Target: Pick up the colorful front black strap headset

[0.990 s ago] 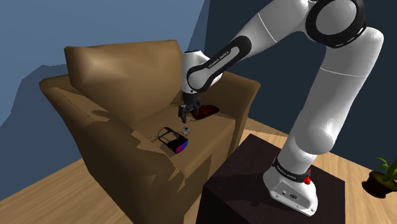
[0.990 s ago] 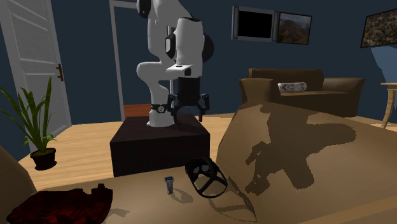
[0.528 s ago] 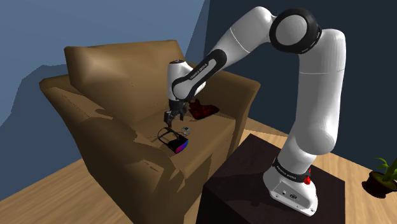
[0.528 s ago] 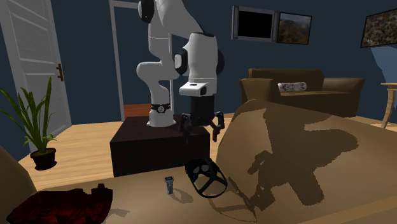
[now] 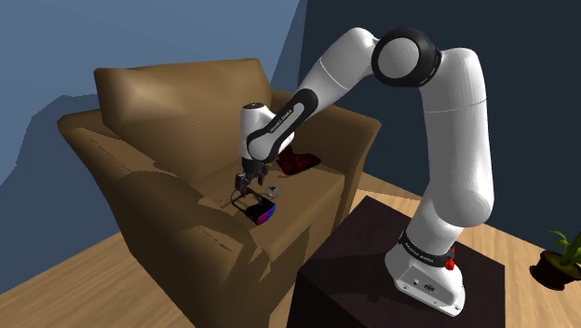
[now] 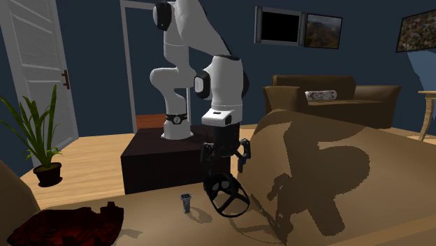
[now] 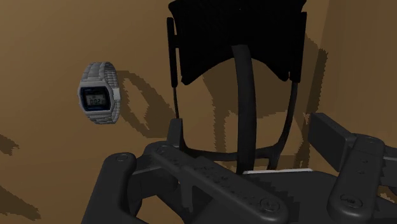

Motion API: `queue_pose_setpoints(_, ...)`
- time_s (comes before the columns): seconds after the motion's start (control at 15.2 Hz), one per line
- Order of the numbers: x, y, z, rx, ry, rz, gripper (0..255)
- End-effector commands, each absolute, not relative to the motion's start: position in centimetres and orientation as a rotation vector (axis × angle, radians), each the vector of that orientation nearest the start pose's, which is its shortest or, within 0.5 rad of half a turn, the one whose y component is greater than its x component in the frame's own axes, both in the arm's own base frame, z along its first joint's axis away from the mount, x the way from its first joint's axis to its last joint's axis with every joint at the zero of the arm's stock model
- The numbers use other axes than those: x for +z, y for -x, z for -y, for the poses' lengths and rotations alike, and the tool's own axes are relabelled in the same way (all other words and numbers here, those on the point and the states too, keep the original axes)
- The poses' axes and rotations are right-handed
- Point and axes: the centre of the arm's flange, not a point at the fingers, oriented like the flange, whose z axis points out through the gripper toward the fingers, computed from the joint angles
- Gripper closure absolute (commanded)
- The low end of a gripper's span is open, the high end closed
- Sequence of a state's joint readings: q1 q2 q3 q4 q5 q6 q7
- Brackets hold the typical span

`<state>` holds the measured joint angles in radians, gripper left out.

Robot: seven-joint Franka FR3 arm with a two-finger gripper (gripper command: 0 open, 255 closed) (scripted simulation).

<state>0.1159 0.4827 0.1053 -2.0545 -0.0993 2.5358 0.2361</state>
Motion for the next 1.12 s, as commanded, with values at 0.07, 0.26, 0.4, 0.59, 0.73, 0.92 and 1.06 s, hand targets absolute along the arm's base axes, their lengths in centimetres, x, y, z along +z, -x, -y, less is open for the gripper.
queue_pose_setpoints(0.07,19.1,-57.9,-13.1,-0.008,3.147,0.086,0)
queue_pose_setpoints(0.26,19.1,-57.9,-13.1,-0.008,3.147,0.086,255)
queue_pose_setpoints(0.4,19.0,-57.9,-13.1,-0.008,3.147,0.086,255)
queue_pose_setpoints(0.59,19.0,-57.9,-13.1,-0.008,3.147,0.086,255)
queue_pose_setpoints(0.73,19.0,-57.9,-13.1,-0.008,3.147,0.086,255)
queue_pose_setpoints(0.92,20.1,-57.9,-13.1,-0.008,3.147,0.086,255)
queue_pose_setpoints(1.06,21.2,-57.9,-13.1,-0.008,3.147,0.086,255)
